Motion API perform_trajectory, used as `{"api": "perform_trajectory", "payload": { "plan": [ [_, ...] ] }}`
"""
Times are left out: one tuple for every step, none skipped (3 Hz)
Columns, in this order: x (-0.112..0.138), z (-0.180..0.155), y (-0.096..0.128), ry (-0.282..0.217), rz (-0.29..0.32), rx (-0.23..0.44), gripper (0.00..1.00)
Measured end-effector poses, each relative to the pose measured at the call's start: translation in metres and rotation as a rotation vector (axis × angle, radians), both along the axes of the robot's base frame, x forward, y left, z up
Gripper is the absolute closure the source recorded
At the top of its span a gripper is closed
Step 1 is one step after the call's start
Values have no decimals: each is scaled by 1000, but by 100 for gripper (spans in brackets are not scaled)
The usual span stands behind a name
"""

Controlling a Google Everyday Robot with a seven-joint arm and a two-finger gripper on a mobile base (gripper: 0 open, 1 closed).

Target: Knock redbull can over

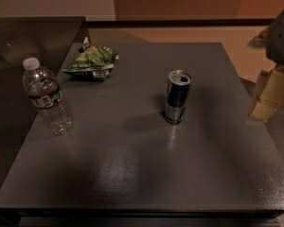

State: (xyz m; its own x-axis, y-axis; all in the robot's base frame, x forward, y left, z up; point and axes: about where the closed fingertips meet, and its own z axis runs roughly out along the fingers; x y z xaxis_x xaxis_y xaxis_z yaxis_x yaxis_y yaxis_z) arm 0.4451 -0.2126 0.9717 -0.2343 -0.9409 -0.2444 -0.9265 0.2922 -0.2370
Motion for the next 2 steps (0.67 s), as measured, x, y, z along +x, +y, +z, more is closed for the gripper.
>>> {"api": "perform_trajectory", "payload": {
  "plan": [
    [8,-8,9,-12,-4,55,0],
    [14,-14,16,-17,-6,93,0]
  ]
}}
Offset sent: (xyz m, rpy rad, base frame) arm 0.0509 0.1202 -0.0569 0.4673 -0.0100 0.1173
